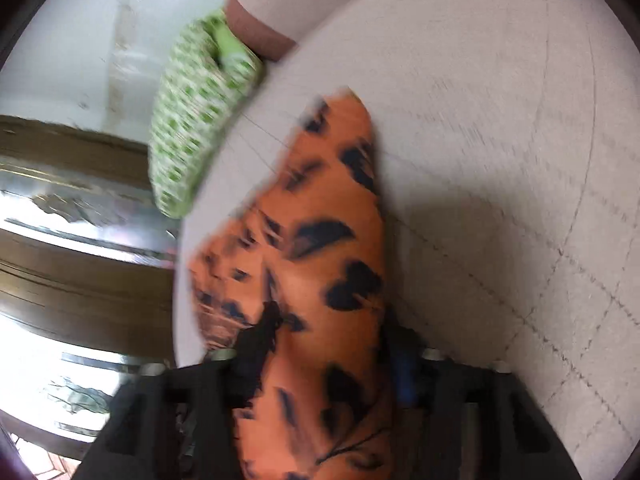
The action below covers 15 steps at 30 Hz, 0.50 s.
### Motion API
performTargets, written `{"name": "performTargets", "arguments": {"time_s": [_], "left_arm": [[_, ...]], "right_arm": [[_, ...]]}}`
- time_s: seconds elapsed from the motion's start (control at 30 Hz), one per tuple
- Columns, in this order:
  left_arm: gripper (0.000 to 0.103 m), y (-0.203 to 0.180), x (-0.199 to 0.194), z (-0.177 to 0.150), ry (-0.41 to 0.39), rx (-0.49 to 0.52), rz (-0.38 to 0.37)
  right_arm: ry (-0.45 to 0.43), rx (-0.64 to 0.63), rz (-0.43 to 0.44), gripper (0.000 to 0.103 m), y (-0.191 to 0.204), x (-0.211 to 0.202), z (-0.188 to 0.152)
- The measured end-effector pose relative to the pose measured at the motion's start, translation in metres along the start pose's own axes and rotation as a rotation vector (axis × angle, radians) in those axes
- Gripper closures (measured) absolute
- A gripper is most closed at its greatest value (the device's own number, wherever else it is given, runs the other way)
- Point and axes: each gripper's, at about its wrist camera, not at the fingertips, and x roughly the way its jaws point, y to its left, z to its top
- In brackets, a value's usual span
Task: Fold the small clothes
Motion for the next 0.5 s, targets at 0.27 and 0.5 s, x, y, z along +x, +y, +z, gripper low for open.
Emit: {"name": "performTargets", "arguments": {"time_s": [0.27,0.5], "left_arm": [[0.021,0.003,-0.001,0.000,-0.005,-0.004,-0.012],[0.021,0.023,-0.012,0.001,0.011,-0.096,-0.102]], "right_arm": [[0.008,-0.047,-0.115,0.073,0.018,0.026,0.031],[-0.053,-0.129,-0.267,0.045,0.042,0.002,0.016]]}}
